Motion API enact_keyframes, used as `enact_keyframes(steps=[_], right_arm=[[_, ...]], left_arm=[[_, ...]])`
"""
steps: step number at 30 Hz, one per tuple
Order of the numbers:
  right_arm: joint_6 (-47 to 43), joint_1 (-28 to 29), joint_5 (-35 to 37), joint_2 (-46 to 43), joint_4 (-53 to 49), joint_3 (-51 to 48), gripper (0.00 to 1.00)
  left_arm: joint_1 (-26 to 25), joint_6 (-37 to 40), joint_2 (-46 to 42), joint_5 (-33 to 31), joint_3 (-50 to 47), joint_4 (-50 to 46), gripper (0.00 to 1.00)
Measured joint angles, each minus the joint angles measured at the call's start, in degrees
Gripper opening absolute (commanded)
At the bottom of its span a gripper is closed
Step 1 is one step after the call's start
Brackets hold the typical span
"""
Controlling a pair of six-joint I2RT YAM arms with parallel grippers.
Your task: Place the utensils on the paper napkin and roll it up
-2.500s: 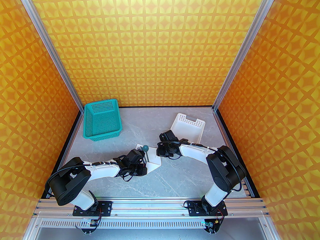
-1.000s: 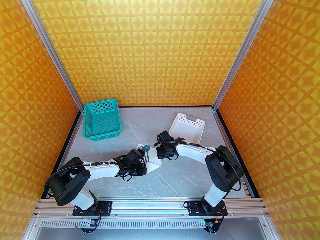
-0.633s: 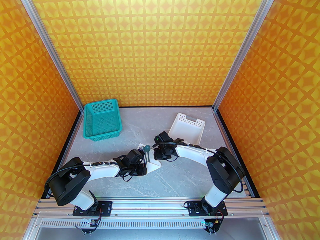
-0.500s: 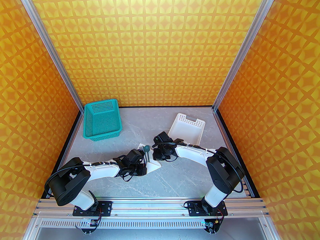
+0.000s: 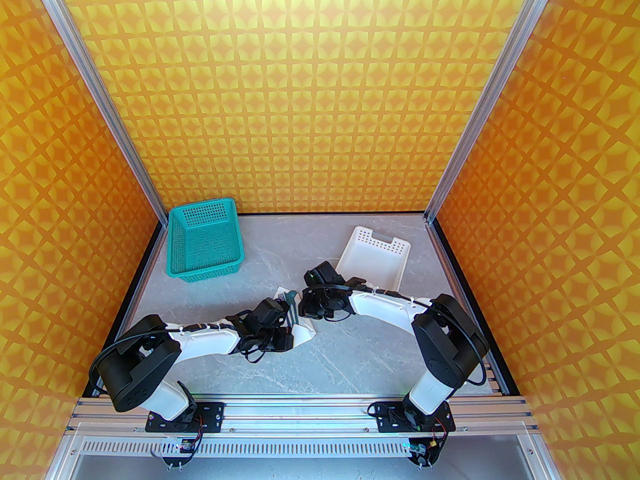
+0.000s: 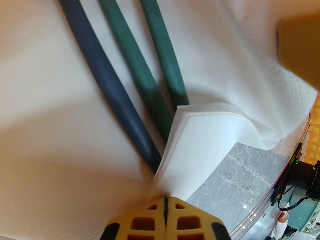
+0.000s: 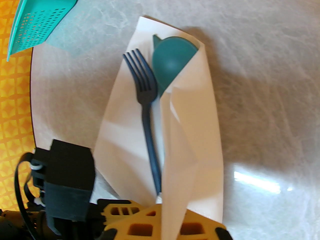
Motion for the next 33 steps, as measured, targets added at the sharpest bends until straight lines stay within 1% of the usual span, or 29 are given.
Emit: enact_keyframes(steps=[6, 15, 29, 33], right_arm=[[3.4, 0.5, -1.4, 1.2, 3.8, -0.3, 0.09], [8.0, 1.6, -2.4, 3.6, 10.5, -3.3, 0.09], [10.8, 2.0, -3.8, 7.1, 18.4, -6.1, 0.1], [11.3, 2.0, -4.5, 7.9, 20.3, -6.7, 0.1]], left_arm=[[0.0, 0.0, 0.0, 0.0, 0.0, 0.0, 0.0], [0.0, 0.0, 0.0, 0.0, 0.0, 0.0, 0.0], [0.0, -0.2, -0.4, -0.2, -0.1, 0.0, 0.0], [0.0, -0.4, -0.6, -0.6, -0.2, -0.1, 0.03]])
